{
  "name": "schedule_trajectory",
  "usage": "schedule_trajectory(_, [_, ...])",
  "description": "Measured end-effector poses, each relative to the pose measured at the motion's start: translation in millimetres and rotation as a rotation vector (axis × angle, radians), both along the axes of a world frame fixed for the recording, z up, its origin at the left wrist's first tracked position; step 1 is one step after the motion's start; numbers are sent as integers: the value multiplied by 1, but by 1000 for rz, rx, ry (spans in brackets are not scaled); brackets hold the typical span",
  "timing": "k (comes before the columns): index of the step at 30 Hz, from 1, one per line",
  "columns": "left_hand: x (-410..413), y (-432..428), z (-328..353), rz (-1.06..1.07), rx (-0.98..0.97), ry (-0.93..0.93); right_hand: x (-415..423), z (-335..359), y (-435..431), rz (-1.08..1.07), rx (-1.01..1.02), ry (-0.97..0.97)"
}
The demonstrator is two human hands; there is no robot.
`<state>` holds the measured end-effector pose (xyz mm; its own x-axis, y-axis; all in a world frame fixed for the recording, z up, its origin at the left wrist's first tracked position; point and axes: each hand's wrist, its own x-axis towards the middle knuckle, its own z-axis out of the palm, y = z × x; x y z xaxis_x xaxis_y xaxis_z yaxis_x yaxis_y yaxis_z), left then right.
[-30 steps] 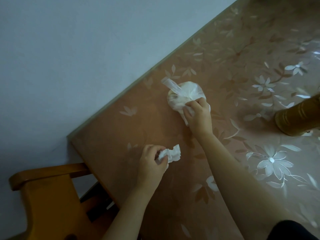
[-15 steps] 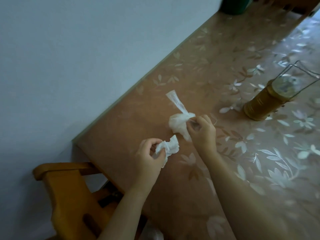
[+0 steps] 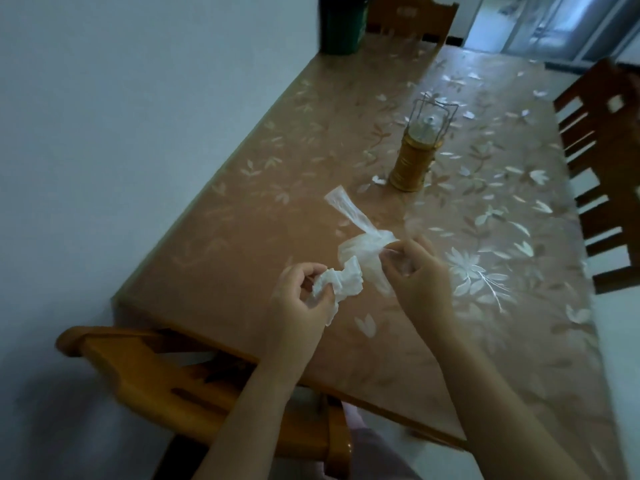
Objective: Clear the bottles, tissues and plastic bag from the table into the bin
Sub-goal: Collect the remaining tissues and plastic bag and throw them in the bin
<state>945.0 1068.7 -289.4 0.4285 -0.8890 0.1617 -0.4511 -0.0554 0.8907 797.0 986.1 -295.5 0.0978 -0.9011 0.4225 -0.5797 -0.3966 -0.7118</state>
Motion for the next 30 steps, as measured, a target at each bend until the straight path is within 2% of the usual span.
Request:
schedule_trajectory(8, [-58,10,18,-256,-56,68,-85,21,53,-222,-82,23])
schedule_trajectory(14, [-139,3,36,-449,-101,97,-168,41,83,-421,-178,37])
schedule_trajectory(20, [-248,3,43,-623,-131,33,-276,47,114,-610,-193,-53])
schedule_trajectory(30, [-472,20,50,-821,-98,80,-496,44,169,-769,-187,-59])
